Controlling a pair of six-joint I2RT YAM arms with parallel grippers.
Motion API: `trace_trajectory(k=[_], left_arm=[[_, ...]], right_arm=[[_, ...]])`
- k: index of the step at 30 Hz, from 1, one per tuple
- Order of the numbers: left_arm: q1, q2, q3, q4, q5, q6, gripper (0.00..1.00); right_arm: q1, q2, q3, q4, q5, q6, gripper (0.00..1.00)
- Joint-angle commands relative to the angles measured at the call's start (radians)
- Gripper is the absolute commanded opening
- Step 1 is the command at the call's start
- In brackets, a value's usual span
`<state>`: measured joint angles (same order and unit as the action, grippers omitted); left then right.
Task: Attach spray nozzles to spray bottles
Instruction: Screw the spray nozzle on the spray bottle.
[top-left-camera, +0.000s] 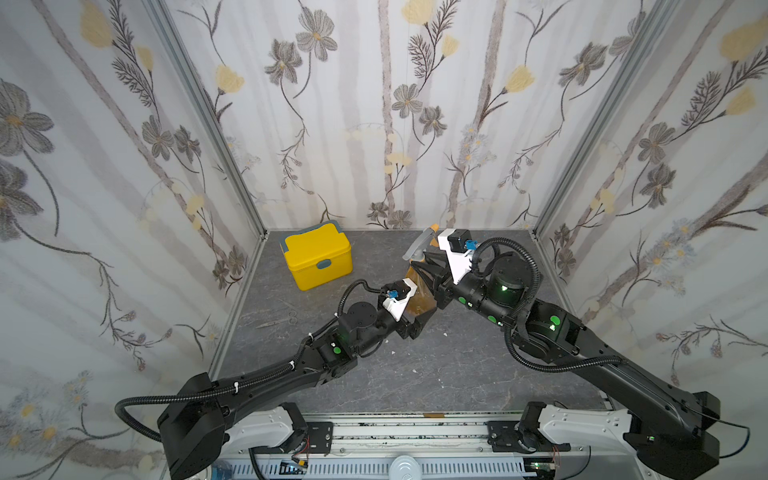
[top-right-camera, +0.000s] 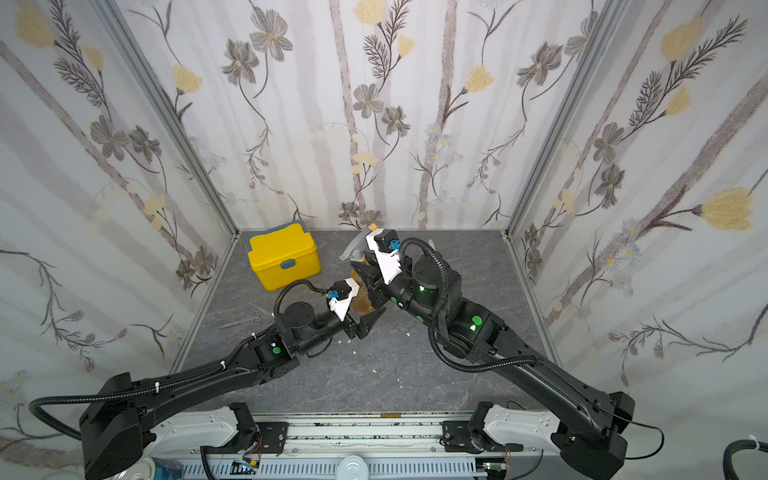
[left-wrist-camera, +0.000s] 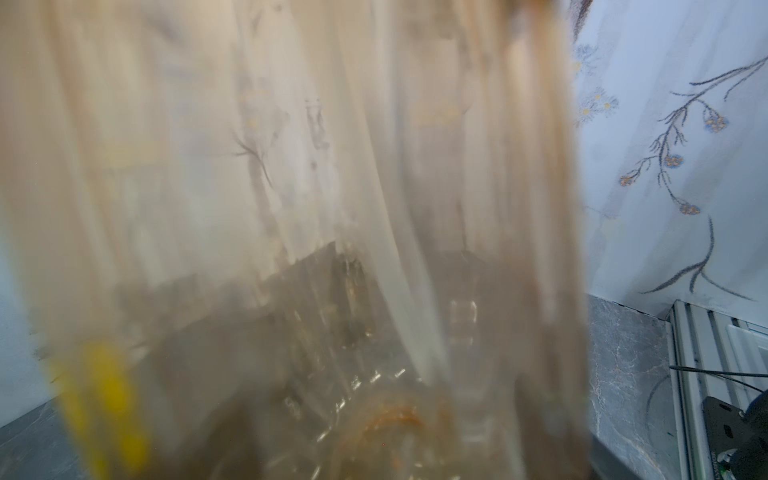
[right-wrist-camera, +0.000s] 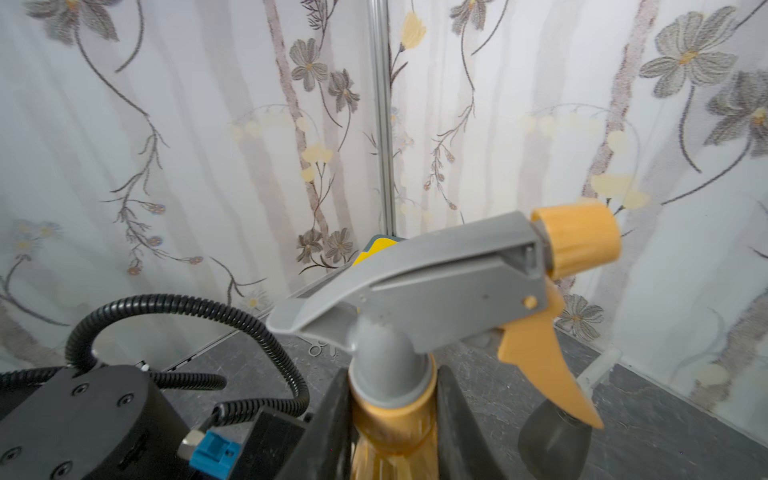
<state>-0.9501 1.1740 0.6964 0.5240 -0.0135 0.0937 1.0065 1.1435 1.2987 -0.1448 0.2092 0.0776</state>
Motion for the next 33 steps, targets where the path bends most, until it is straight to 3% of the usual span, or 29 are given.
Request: trace_trajectory(k=[1, 8, 12, 23, 33], left_arm=[[-0.004, -0.001, 0.018, 0.077, 0.021, 0.064, 0.75], [-0.006, 0.0, 0.019, 0.079, -0.008, 0.067, 0.75], [-0.006, 0.001, 0.02, 0.079, -0.023, 0.068, 0.75], [-0.005, 0.005, 0.014, 0.086, -0.017, 0.067, 0.75], [-0.006, 0.014, 0.012, 0.085, 0.002, 0.066, 0.75]], right_arm=[[0.066, 0.03, 0.003, -0.023, 0.254, 0.024, 0.2], [0.208, 0.09, 0.01, 0.046, 0.605, 0.04, 0.25], [0.263, 0.129, 0.044, 0.045, 0.699, -0.002, 0.26], [0.27, 0.055, 0.061, -0.035, 0.575, 0.01, 0.48], [0.273, -0.053, 0.043, -0.172, 0.415, 0.073, 0.52]])
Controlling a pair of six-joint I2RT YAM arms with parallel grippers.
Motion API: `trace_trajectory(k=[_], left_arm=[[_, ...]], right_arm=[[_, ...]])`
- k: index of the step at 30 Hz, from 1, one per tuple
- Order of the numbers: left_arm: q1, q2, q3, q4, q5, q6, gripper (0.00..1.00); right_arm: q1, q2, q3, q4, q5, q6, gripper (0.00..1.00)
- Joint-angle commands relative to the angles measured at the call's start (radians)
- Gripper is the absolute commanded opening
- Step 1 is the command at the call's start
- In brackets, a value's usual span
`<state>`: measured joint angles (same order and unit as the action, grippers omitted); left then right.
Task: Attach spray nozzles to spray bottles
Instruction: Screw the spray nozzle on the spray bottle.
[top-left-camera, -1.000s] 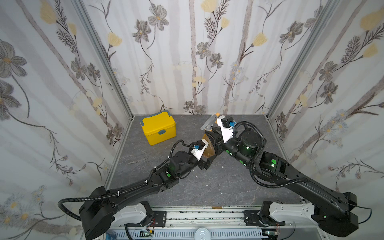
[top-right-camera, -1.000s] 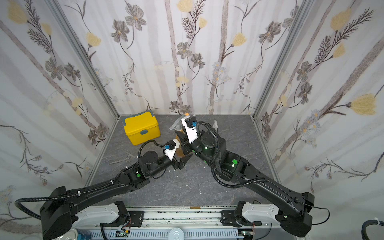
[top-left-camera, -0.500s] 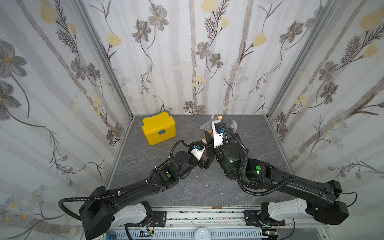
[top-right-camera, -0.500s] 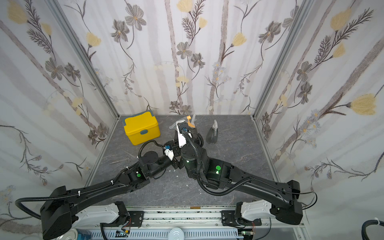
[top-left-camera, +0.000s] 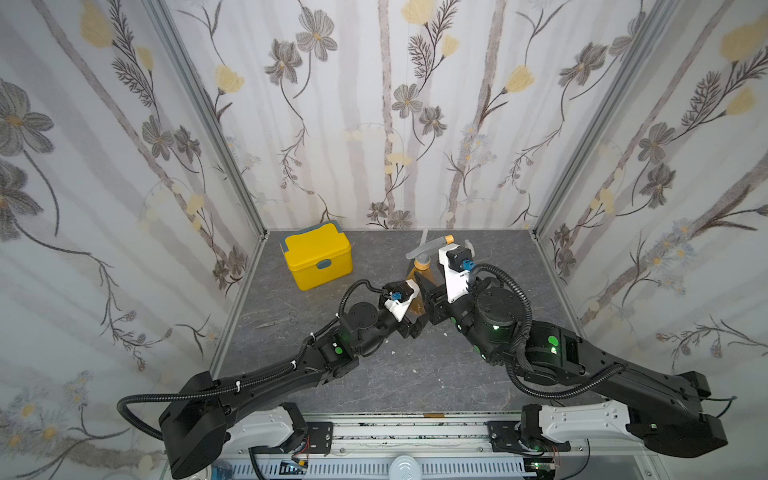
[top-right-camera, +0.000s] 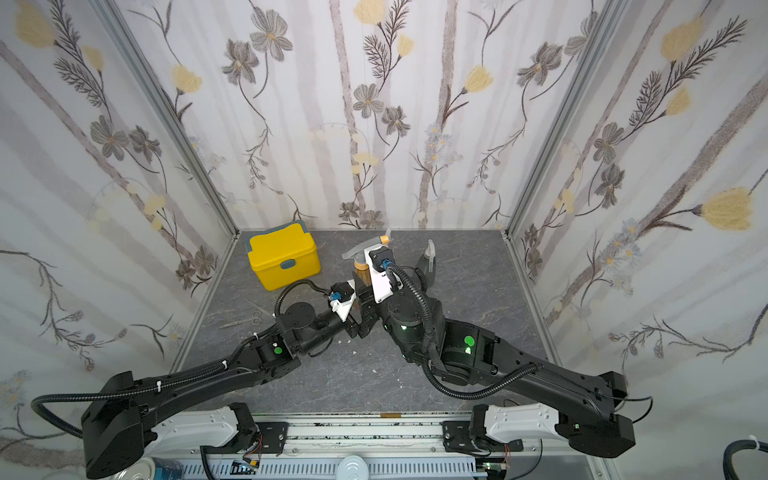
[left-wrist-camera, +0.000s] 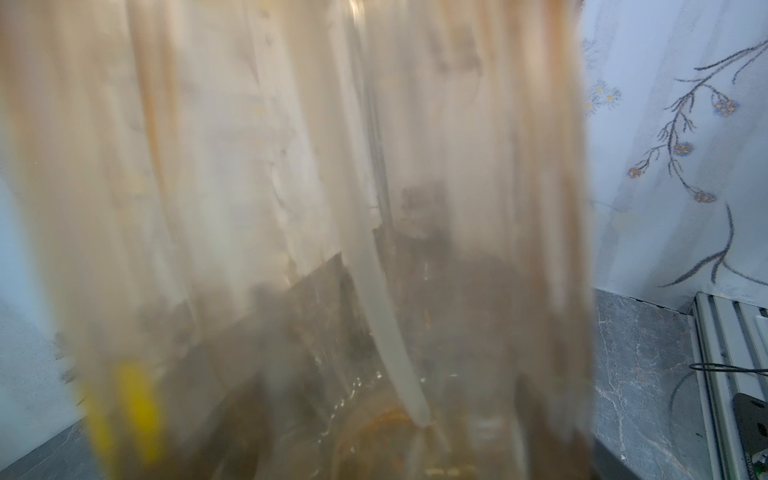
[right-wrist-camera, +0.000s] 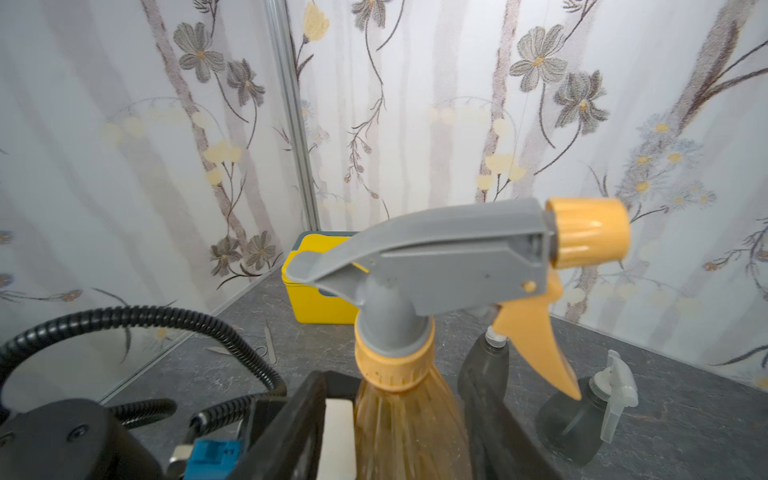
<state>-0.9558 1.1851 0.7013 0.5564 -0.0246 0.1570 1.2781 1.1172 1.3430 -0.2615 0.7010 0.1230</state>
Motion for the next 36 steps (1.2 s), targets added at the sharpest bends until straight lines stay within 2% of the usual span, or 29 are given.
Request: trace_trajectory(k=[1, 3, 6, 8, 10, 11, 13, 16, 19, 21, 28, 36], left_arm=[[0.0, 0.004, 0.007, 0.053, 0.018, 0.002, 0.75], [-0.001, 0.004, 0.005, 0.053, 0.029, 0.001, 0.75], [0.0, 0.004, 0.006, 0.049, 0.057, 0.001, 0.75], [-0.001, 0.004, 0.007, 0.044, 0.08, 0.0, 0.75], [-0.001, 0.001, 0.007, 0.041, 0.113, -0.002, 0.75], [0.0, 0.0, 0.007, 0.038, 0.128, -0.001, 0.75], [0.0, -0.002, 0.009, 0.032, 0.165, -0.003, 0.75], [0.0, -0.006, 0.012, 0.021, 0.206, -0.004, 0.75], [-0.001, -0.01, 0.014, 0.013, 0.241, -0.008, 0.75], [0.0, -0.009, 0.022, 0.002, 0.26, -0.008, 0.75], [0.0, 0.001, 0.04, -0.028, 0.303, -0.016, 0.75], [-0.001, 0.006, 0.04, -0.033, 0.293, -0.011, 0.75]], right_arm=[[-0.001, -0.045, -0.003, -0.078, -0.103, 0.027, 0.52], [-0.007, -0.085, -0.014, -0.111, -0.131, 0.013, 0.51], [-0.064, -0.173, -0.054, -0.119, -0.223, -0.034, 0.55], [-0.157, -0.226, -0.081, -0.097, -0.363, -0.061, 0.59], [-0.27, -0.264, -0.096, -0.059, -0.558, -0.092, 0.66], [-0.311, -0.272, -0.097, -0.046, -0.609, -0.103, 0.7], [-0.392, -0.278, -0.088, -0.029, -0.751, -0.14, 0.78], [-0.49, -0.258, -0.058, -0.036, -0.896, -0.182, 0.88], [-0.563, -0.218, -0.016, -0.054, -1.044, -0.204, 0.91], [-0.588, -0.183, 0.012, -0.062, -1.08, -0.207, 0.91], [-0.628, -0.047, 0.12, -0.138, -1.262, -0.242, 0.82], [-0.628, -0.012, 0.11, -0.14, -1.285, -0.224, 0.47]])
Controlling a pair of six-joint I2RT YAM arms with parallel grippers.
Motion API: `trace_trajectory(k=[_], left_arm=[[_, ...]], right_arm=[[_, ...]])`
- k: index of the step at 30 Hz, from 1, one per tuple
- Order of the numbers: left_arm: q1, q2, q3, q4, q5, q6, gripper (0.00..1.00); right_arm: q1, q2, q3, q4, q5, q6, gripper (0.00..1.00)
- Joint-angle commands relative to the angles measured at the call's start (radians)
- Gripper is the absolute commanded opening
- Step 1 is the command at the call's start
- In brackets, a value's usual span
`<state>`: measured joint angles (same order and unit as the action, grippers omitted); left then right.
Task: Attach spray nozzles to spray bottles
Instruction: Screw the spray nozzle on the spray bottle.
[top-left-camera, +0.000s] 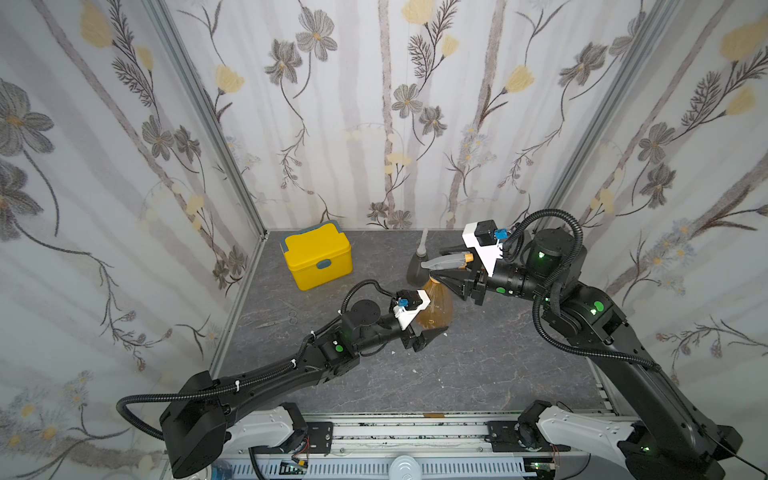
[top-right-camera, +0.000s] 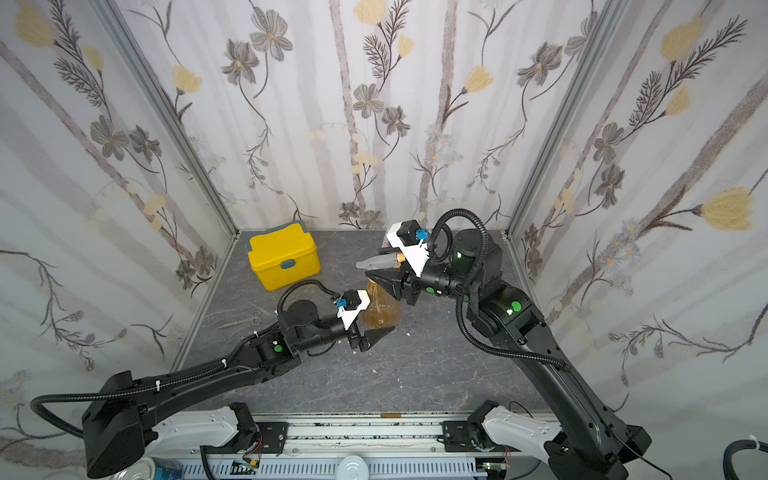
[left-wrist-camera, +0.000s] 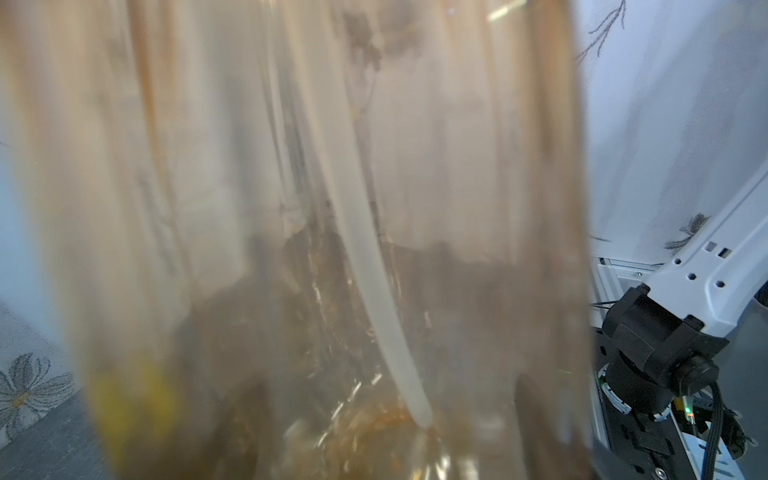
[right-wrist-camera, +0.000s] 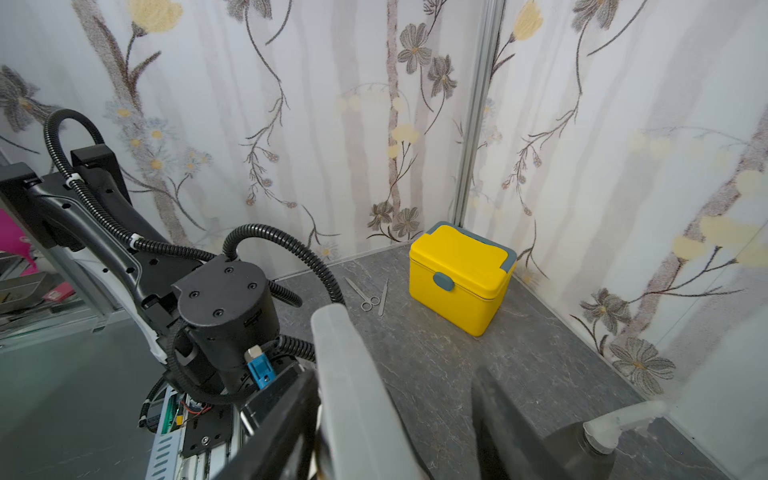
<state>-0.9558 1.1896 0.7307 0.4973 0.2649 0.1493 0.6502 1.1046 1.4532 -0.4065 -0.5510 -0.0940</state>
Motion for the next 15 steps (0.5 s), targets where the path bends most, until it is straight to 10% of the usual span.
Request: trace_trajectory(k=[1, 15], left_arm=[[0.0, 0.001, 0.011, 0.027, 0.002, -0.003, 0.75], [-0.001, 0.006, 0.018, 0.026, -0.048, -0.006, 0.75]], right_arm=[[0.002, 0.002, -0.002, 0.007, -0.025, 0.0, 0.44], [0.057, -0.006, -0.063, -0.024, 0.181, 0.034, 0.26]])
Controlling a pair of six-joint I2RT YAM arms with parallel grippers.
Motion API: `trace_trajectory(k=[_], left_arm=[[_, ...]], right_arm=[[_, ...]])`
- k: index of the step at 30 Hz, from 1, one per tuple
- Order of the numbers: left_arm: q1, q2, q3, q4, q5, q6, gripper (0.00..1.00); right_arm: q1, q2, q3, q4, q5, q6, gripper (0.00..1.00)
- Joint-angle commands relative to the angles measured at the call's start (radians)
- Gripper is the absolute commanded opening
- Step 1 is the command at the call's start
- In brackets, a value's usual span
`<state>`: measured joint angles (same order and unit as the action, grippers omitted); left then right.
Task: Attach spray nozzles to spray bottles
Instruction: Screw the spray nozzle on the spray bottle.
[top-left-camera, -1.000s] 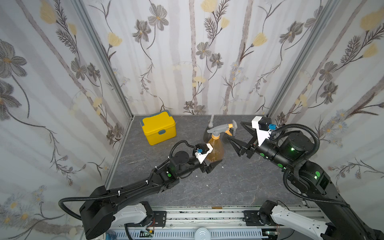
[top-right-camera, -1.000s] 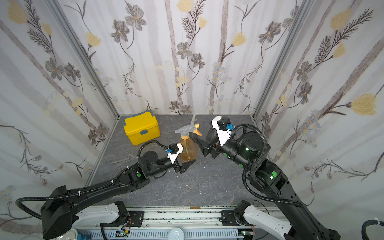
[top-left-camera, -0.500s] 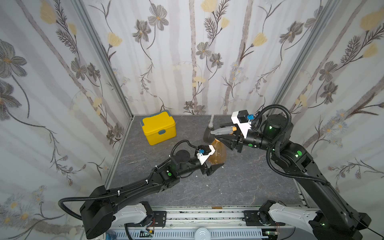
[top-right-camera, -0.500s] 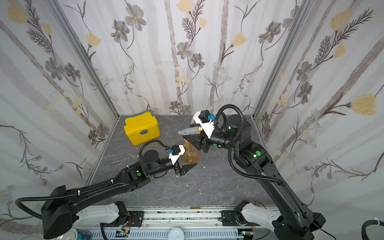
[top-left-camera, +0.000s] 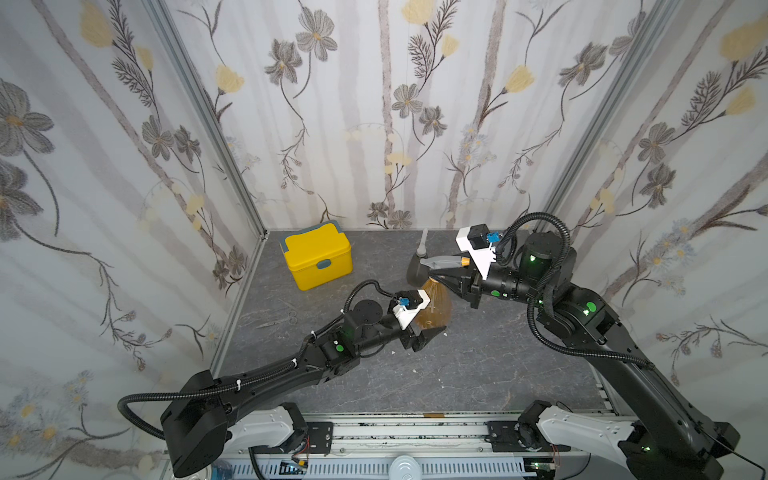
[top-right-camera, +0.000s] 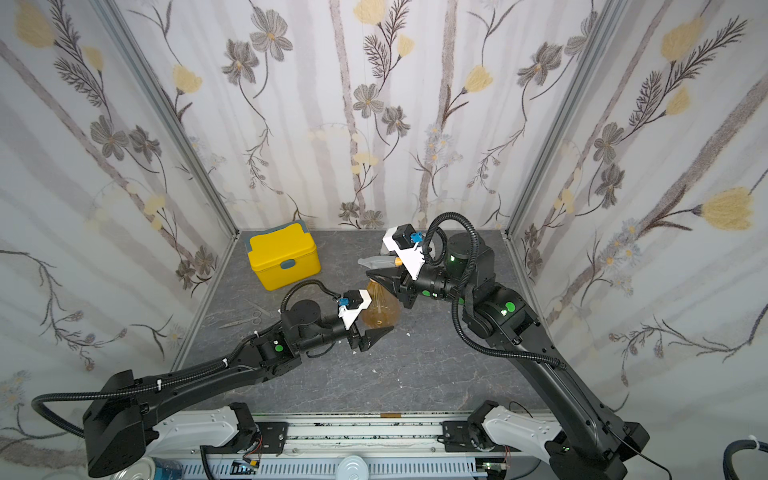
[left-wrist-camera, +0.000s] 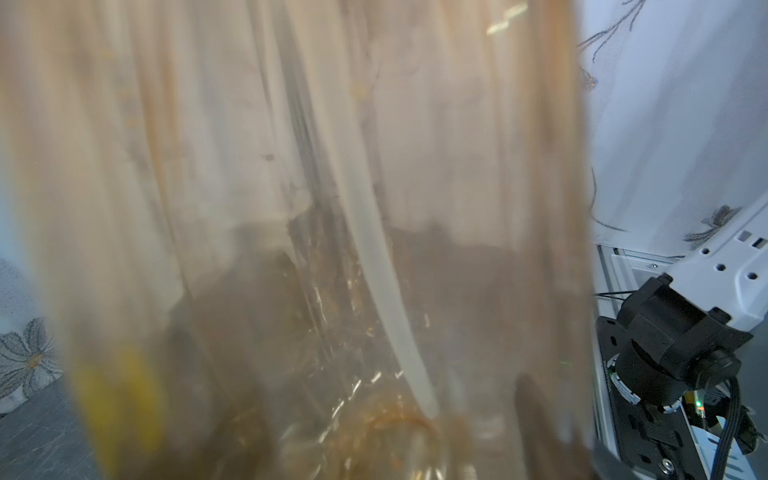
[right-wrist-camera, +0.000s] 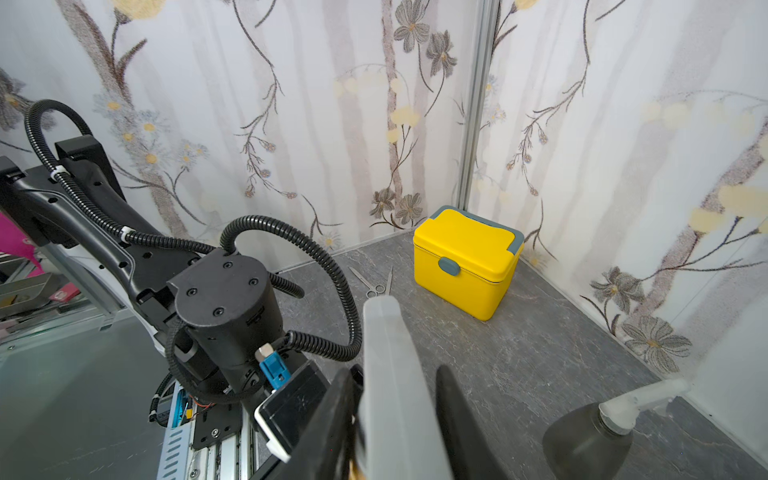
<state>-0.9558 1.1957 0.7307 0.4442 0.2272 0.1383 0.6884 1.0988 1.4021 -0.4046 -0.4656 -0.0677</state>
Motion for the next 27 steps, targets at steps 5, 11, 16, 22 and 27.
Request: trace_trajectory(k=[5, 11, 16, 22, 27], left_arm=[[-0.001, 0.001, 0.02, 0.082, -0.067, 0.002, 0.75], [0.0, -0.004, 0.015, 0.106, -0.136, -0.006, 0.74], [-0.001, -0.005, 0.007, 0.125, -0.181, -0.014, 0.74], [0.0, -0.003, 0.008, 0.128, -0.22, -0.012, 0.74], [0.0, 0.002, 0.009, 0.129, -0.24, -0.01, 0.74]], right_arm=[[0.124, 0.001, -0.056, -0.011, 0.374, 0.065, 0.22], [0.239, -0.014, -0.107, 0.018, 0.668, 0.195, 0.19], [0.348, 0.023, -0.114, 0.019, 0.886, 0.245, 0.21], [0.44, 0.093, -0.058, 0.003, 1.096, 0.304, 0.22], [0.486, 0.147, 0.025, -0.073, 1.216, 0.364, 0.25]])
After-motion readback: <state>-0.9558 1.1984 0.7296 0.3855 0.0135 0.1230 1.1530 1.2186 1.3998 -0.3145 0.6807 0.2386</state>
